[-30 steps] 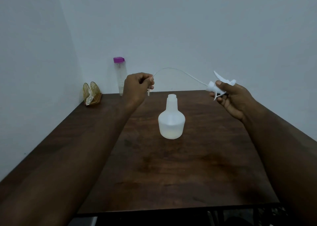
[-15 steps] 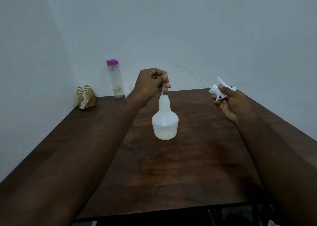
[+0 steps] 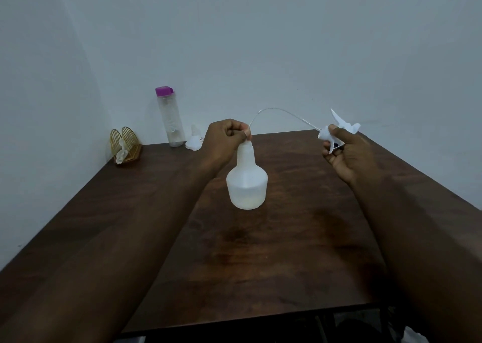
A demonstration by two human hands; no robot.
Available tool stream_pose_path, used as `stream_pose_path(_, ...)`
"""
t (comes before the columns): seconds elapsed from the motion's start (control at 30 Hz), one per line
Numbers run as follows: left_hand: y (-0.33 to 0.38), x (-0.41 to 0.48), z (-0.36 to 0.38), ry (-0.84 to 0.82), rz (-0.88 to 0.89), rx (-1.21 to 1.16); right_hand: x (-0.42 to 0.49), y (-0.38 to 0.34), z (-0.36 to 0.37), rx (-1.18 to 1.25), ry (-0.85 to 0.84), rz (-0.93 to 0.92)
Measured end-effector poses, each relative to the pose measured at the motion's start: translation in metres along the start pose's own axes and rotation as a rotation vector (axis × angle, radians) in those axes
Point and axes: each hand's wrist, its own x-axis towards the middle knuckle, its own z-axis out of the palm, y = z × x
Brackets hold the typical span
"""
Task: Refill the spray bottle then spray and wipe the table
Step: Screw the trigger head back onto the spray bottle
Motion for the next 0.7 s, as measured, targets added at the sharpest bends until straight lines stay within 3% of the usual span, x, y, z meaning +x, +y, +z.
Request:
stream_pose_path(0.33,-0.008,-0.011,0.006,0.078,-0.010,-0.035,0.003,-0.004,0.017,0.225,-0.106,-0.051)
stream_pose_path(0.7,-0.013,-0.023,0.010,0.106,0.114,0.031,-0.004,-0.007,0.041,0.249,-0.011,-0.202)
